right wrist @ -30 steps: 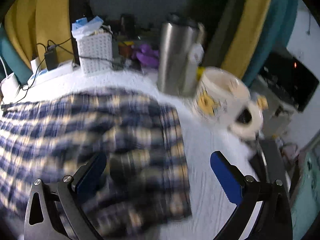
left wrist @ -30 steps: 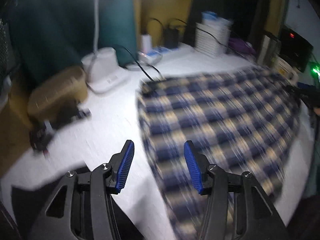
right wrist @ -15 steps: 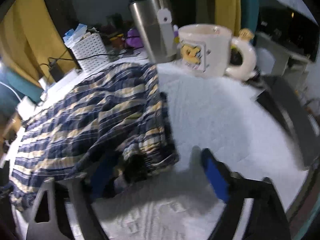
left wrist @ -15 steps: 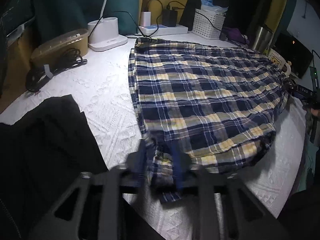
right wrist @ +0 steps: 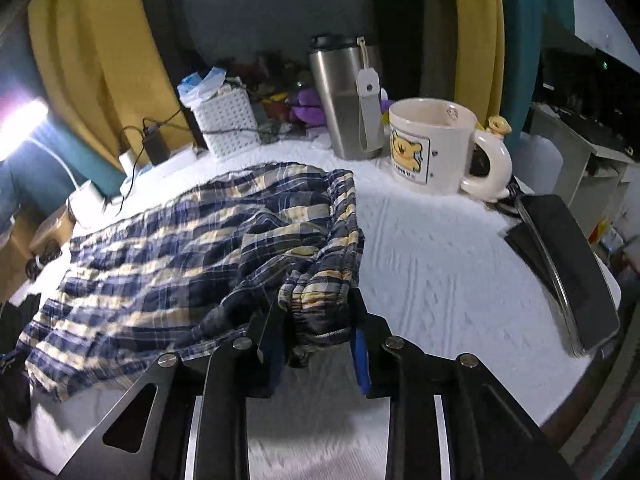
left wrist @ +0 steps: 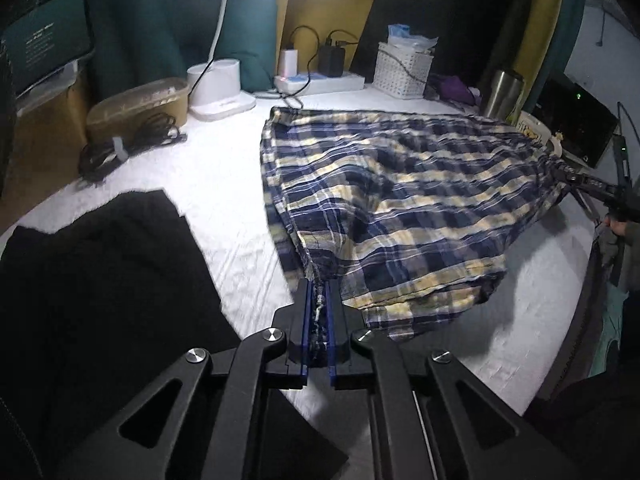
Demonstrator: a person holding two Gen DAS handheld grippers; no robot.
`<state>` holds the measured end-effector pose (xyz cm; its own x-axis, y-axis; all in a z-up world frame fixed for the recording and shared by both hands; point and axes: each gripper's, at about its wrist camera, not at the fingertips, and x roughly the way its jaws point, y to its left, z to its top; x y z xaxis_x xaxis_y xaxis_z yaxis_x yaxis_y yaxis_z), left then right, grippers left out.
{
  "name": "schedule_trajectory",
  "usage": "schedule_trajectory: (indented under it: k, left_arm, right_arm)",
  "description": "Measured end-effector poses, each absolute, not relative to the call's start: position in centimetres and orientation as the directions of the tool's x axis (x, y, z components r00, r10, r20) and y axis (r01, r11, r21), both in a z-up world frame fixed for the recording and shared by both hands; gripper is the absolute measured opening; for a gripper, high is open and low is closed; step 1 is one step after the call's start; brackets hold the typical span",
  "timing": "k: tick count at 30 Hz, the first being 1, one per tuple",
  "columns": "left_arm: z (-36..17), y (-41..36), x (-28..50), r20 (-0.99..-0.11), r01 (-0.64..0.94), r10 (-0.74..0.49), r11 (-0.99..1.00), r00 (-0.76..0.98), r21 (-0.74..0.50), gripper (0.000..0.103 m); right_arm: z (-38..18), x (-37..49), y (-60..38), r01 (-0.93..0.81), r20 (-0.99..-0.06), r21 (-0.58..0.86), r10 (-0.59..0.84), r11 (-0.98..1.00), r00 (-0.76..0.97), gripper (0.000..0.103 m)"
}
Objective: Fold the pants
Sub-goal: 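Lay the pants flat and open the left gripper while the right gripper releases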
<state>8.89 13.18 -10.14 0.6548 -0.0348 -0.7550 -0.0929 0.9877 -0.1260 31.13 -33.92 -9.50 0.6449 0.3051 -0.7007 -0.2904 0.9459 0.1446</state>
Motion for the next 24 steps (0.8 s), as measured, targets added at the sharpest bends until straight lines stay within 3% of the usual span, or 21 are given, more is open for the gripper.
schedule_trajectory:
  k: [7, 10, 11, 12, 13, 14, 18, 24]
  left_arm:
    - [-11.4, 14.8, 9.3, -0.779, -0.168, 0.010, 0.978, 0.627, -0.123, 0.011]
    - [-9.1, 13.8, 8.9, -0.733, -0.178, 0.097, 0.983, 0.673, -0.033, 0.014]
    - [-8.4, 13.2, 8.9, -0.718, -0.165, 0.097, 0.986, 0.689, -0.026, 0.025]
    - [-7.7, 12.5, 8.8, -0.704, -0.149, 0.090, 0.989, 0.705, -0.022, 0.033]
    - [-7.2, 11.5, 8.7, -0.688, -0.127, 0.078, 0.992, 0.722, -0.021, 0.049]
    - [-6.9, 10.4, 8.7, -0.675, -0.096, 0.057, 0.995, 0.736, -0.021, 0.054]
    - [-7.5, 5.7, 10.1, -0.683, 0.057, -0.069, 0.998, 0.727, -0.040, 0.054]
    - [-9.3, -0.1, 12.3, -0.727, 0.196, -0.147, 0.980, 0.671, -0.017, 0.054]
  right_arm:
    - [-11.8, 29.9, -34.6, -0.270, -0.733, 0.122, 0.270, 0.955, 0.625, 0.029]
    - [-11.4, 29.2, -34.9, -0.247, -0.733, 0.075, 0.221, 0.966, 0.643, 0.047]
    - [-11.2, 29.0, -35.1, -0.239, -0.728, 0.063, 0.209, 0.969, 0.653, 0.062]
    - [-11.0, 28.8, -35.4, -0.234, -0.720, 0.062, 0.206, 0.970, 0.662, 0.068]
    - [-10.8, 28.6, -35.7, -0.232, -0.712, 0.069, 0.211, 0.970, 0.670, 0.073]
    - [-10.7, 28.5, -35.9, -0.226, -0.711, 0.069, 0.207, 0.972, 0.672, 0.073]
    - [-10.9, 28.3, -36.6, -0.220, -0.716, 0.078, 0.208, 0.972, 0.666, 0.074]
    - [-10.8, 27.8, -36.5, -0.247, -0.712, 0.088, 0.235, 0.965, 0.662, 0.074]
